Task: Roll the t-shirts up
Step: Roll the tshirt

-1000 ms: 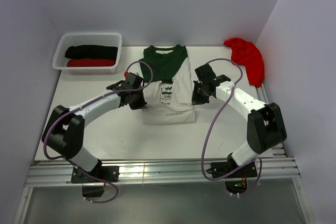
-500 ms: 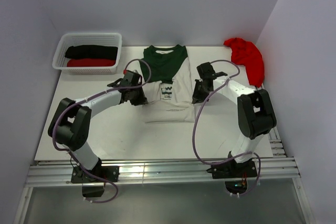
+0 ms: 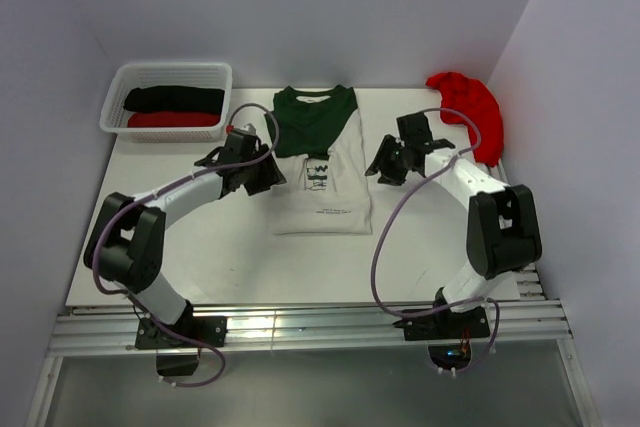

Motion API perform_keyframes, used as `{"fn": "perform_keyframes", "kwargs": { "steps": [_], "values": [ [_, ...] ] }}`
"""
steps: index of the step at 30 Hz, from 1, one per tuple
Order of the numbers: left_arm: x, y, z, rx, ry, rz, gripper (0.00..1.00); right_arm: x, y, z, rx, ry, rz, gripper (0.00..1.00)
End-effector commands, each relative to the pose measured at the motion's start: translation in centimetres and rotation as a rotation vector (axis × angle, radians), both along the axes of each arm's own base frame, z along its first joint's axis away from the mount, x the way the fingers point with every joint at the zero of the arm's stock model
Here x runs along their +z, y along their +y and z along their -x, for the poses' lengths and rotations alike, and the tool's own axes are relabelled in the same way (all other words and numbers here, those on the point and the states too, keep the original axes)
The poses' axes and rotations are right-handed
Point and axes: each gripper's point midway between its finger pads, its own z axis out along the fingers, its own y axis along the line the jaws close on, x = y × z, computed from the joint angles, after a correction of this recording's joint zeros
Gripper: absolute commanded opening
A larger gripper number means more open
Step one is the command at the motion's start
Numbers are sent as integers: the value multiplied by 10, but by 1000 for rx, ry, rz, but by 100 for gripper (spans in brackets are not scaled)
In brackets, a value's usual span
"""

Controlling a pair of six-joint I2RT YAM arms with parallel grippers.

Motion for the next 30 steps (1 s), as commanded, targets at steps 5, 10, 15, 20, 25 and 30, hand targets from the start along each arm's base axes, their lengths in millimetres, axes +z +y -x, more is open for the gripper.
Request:
{"fn": "perform_keyframes", "kwargs": {
  "steps": [5, 10, 15, 20, 25, 30],
  "values": [
    [16, 14, 37, -35, -69, 39, 59, 1, -5, 46, 66, -63, -21, 52],
    [-4, 19, 76, -34, -41, 94, 75, -11, -4, 86, 58, -86, -90, 69],
    [-13, 13, 98, 9, -38, 151, 82, -16, 5, 107, -6, -119, -211, 69],
    [-31, 4, 104, 11, -30, 194, 82, -25, 12, 109, -1, -125, -246, 69],
    [-46, 3, 102, 8, -34, 183, 79, -37, 16, 106, 30, -151, -227, 66],
    [-51, 1, 105, 17, -114, 155, 82, -42, 17, 108, 6, -297, -147, 66]
  ]
}}
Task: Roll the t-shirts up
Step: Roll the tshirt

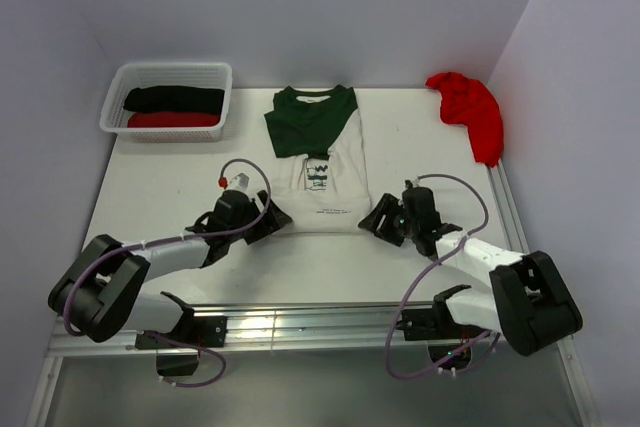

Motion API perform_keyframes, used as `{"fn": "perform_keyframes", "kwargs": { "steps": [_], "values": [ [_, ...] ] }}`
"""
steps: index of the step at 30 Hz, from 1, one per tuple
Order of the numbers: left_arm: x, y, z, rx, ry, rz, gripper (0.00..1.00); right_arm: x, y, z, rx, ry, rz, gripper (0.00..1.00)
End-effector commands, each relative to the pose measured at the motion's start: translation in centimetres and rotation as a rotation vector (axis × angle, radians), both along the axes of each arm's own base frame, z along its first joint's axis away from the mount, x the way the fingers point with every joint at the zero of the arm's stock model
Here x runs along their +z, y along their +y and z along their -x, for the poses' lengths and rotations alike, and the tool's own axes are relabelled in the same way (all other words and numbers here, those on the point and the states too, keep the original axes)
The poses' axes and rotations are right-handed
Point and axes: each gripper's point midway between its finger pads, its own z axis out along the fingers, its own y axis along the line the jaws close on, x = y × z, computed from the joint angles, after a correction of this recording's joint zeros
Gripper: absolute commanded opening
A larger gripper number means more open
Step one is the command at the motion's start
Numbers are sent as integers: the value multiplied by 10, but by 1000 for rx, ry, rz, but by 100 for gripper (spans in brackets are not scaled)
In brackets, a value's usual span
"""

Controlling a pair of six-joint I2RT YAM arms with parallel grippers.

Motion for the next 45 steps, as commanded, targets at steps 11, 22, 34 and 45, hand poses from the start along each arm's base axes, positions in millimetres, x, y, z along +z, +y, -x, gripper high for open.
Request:
{"fn": "perform_keyframes", "kwargs": {
  "steps": [11, 22, 34, 45],
  "values": [
    [-17, 12, 15, 23, -98, -125, 82, 1, -1, -11, -129, -187, 98, 56],
    [-29, 14, 15, -4, -93, -119, 61, -4, 6, -17, -99, -158, 112, 39],
    [-34, 12, 12, -30, -72, -142, 2, -5, -1, -14, -111, -144, 145, 0],
    [-27, 3, 46, -116, 104, -94, 0, -4, 0, 21, -22, 30, 168, 0]
  ]
}}
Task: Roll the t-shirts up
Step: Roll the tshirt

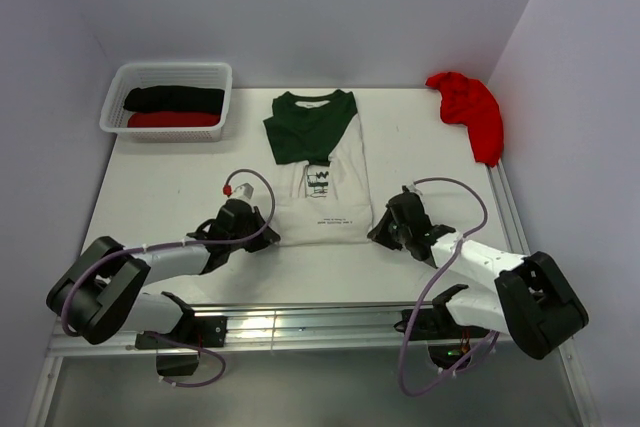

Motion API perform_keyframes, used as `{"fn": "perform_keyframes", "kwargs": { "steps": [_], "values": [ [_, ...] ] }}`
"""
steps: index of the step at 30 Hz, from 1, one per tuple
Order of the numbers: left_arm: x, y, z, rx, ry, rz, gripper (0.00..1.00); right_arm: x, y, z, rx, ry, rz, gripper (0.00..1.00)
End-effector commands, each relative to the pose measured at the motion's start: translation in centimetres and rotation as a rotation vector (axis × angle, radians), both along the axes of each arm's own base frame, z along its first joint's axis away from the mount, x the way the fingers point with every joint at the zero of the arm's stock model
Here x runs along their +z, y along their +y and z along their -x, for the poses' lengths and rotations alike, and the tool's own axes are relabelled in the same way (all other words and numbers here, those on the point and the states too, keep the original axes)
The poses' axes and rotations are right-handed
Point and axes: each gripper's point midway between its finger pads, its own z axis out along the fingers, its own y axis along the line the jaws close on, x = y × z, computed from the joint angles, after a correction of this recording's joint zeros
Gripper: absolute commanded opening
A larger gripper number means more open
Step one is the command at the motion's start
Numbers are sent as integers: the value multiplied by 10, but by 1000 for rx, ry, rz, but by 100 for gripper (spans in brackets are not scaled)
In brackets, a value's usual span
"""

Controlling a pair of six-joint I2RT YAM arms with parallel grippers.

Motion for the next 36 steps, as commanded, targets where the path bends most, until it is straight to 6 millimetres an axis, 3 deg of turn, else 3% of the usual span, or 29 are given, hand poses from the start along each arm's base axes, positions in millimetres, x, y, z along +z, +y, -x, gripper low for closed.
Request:
{"fn": "perform_keyframes", "kwargs": {
  "steps": [1, 6, 10, 15, 19, 24, 34, 36],
  "values": [
    [-6, 1, 24, -37, 135, -14, 0, 16, 5, 8, 44, 46, 2, 0],
    [11, 0, 24, -36, 171, -23, 0, 33, 1, 14, 73, 76, 40, 0],
    [27, 2, 23, -30, 189, -6, 0, 52, 6, 7, 111, 76, 50, 0],
    [53, 5, 8, -32, 171, 14, 0, 56, 7, 0, 142, 117, 51, 0],
    [70, 10, -12, -13, 153, 33, 0, 68, 5, -18, 152, 110, 51, 0],
    [73, 14, -31, -5, 162, 28, 1, 88, 2, -42, 141, 74, 41, 0],
    [89, 15, -75, 12, 139, 29, 3, 98, 4, -82, 135, 79, 57, 0],
    [84, 15, -84, 14, 153, 22, 3, 101, 5, -91, 129, 77, 52, 0]
  ]
}}
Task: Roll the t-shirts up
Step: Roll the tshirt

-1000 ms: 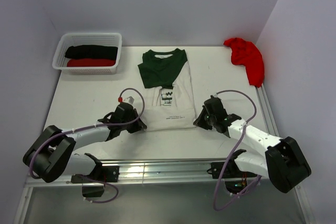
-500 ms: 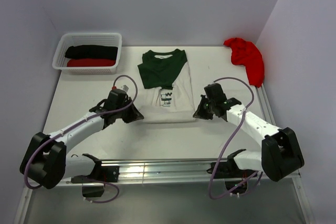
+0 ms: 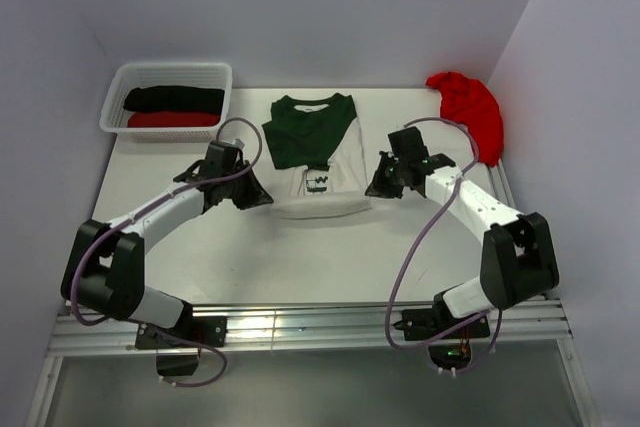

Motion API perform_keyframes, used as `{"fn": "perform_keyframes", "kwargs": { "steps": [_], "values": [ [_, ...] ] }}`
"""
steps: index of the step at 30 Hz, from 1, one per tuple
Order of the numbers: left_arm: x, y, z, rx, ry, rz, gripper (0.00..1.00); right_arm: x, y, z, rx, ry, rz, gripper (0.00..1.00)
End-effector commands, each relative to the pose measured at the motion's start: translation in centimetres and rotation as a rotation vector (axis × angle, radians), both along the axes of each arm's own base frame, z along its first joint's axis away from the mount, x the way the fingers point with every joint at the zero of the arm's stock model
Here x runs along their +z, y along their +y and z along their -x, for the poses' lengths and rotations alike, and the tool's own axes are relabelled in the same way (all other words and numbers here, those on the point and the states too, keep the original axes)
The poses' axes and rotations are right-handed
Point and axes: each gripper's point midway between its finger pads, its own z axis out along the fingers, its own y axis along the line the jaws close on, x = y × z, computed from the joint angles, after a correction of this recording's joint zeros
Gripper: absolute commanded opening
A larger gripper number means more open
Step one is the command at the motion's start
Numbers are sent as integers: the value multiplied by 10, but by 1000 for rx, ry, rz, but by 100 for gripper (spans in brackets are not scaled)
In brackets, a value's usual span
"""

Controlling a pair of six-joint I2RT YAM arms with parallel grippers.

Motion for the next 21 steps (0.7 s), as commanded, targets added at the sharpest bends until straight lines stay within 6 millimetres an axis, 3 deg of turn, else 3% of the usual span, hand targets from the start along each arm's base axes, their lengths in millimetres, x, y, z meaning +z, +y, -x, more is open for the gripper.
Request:
{"fn": "perform_keyframes", "kwargs": {
  "steps": [1, 8, 9, 21],
  "values": [
    [16, -3, -25, -18, -49, 5, 3, 8, -1, -22, -2, -18, 5, 0],
    [6, -4, -61, -21, -30, -2, 4, 2, 1, -55, -28, -1, -6, 0],
    [-2, -2, -65, -18, -9, -8, 4, 5, 0, -62, -37, -9, -9, 0],
    [-26, 3, -110, 8, -7, -32, 4, -25, -6, -113, -106, 18, -4, 0]
  ]
}}
